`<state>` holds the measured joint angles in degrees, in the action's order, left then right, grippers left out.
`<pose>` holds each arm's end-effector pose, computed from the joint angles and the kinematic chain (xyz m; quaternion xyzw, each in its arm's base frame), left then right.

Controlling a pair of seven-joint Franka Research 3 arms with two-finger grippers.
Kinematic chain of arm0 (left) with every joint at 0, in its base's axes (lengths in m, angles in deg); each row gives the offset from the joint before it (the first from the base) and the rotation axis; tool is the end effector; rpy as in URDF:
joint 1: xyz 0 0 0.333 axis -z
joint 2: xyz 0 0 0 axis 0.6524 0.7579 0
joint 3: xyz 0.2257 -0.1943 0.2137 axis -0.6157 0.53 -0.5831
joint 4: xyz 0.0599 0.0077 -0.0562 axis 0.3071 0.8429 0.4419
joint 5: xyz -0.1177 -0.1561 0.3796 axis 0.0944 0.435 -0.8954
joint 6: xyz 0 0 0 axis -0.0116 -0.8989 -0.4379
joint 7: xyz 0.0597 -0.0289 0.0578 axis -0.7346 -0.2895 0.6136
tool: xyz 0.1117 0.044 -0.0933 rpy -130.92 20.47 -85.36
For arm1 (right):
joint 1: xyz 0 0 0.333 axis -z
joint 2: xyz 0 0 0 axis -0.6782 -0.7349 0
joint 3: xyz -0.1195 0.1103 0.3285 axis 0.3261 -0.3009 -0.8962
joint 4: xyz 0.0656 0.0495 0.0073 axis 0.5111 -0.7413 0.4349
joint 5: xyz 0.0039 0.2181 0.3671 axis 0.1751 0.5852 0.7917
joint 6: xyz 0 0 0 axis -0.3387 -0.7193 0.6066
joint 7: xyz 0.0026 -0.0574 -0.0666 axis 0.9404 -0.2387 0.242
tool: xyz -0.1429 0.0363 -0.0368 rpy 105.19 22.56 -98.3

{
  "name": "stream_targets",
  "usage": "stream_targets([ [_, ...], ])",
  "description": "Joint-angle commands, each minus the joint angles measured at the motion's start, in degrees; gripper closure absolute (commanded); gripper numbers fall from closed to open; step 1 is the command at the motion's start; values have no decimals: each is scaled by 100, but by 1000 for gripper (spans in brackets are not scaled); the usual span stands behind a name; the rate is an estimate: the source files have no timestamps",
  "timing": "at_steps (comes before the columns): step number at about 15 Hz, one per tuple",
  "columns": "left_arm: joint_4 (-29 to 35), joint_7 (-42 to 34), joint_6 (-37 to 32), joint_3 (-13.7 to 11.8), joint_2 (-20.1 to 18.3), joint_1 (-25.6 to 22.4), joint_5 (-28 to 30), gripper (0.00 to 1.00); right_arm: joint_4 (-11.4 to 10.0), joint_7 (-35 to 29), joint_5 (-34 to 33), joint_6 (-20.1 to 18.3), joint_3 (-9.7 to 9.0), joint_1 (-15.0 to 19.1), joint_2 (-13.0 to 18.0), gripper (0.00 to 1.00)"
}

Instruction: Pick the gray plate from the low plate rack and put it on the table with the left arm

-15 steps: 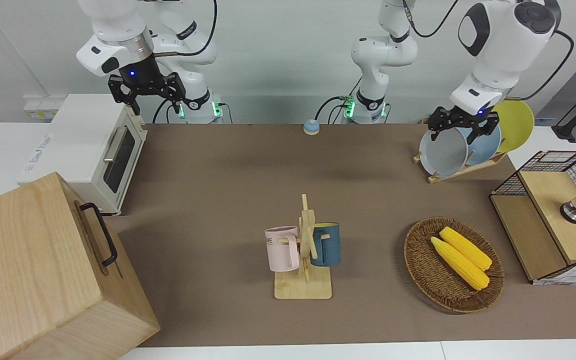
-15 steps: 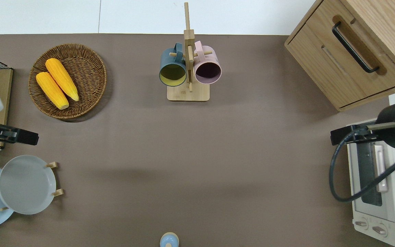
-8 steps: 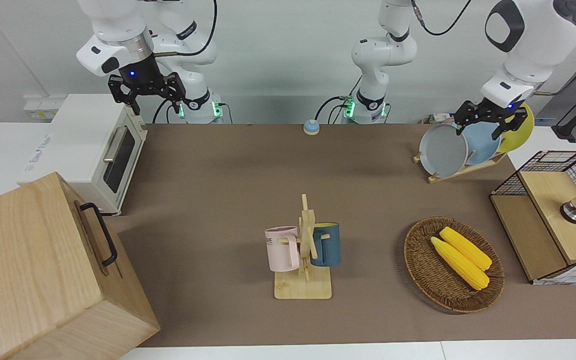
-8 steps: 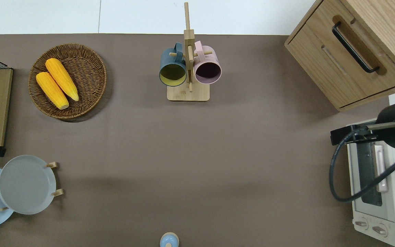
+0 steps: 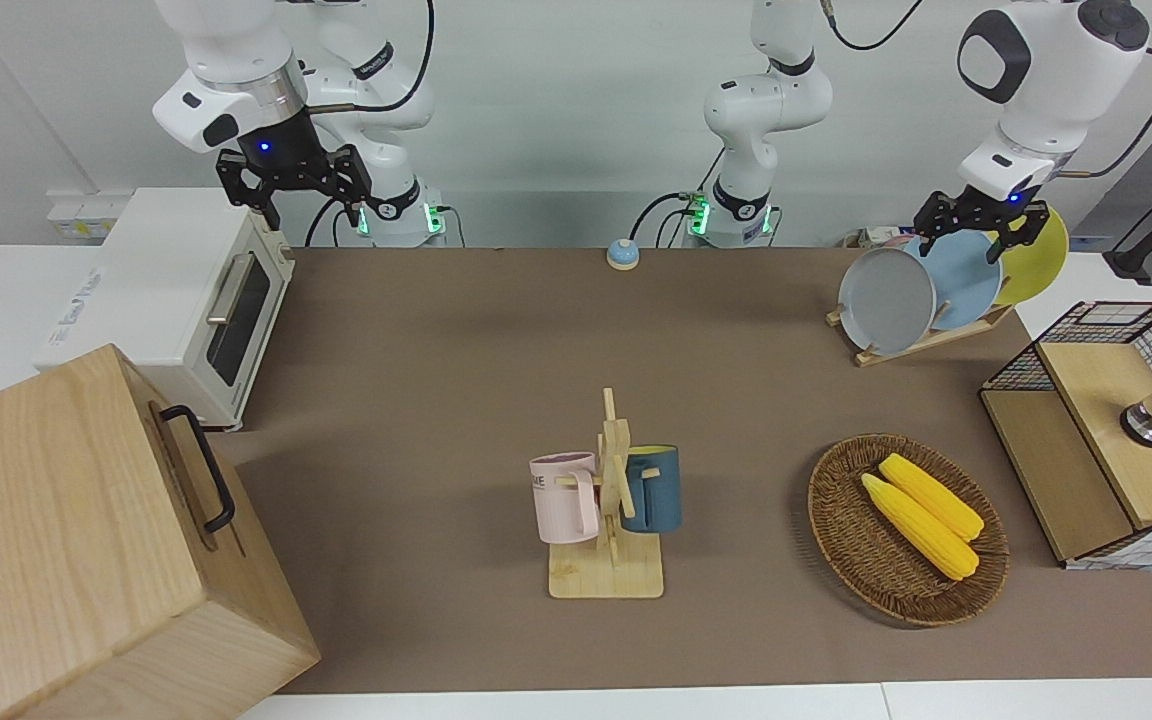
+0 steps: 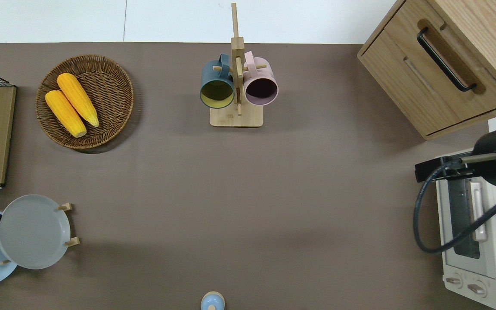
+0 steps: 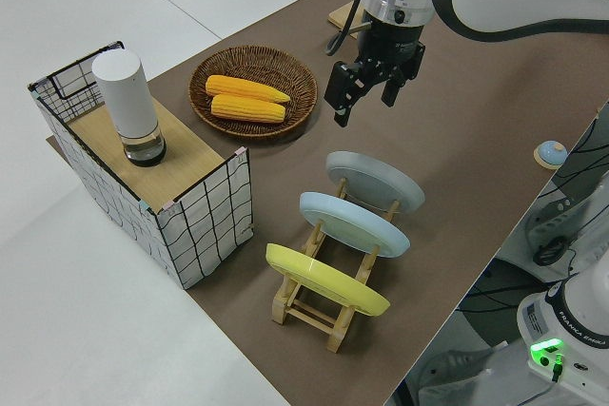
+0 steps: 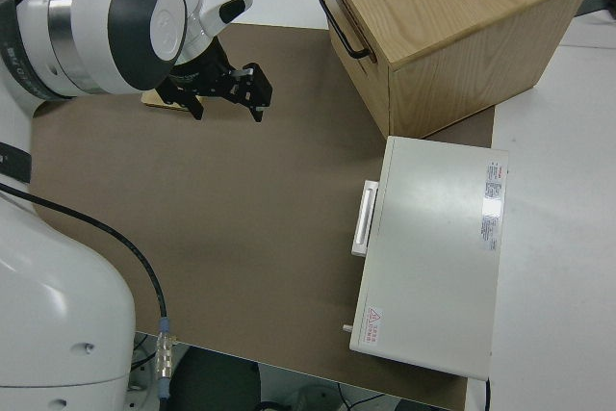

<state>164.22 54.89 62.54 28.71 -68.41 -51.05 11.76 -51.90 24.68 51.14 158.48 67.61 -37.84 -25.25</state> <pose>0.4863 0.1416 0.5347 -0.9911 0.1273 0.0116 0.0361 0.5598 0.0603 0.6631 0.9991 0.0237 -0.0336 0.0068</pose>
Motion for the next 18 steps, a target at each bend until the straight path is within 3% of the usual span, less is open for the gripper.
stream_targets([
  [1, 816, -76, 597, -24, -420, -189, -87, 0, 35, -1, 43, -83, -38, 41, 14, 13],
  [8, 1652, -68, 1442, -95, -605, -242, -43, 0, 35, -1, 43, -83, -29, 41, 14, 11],
  [18, 2162, -59, 2058, -227, -597, -242, 107, 0, 35, -1, 43, -83, -38, 41, 14, 13],
])
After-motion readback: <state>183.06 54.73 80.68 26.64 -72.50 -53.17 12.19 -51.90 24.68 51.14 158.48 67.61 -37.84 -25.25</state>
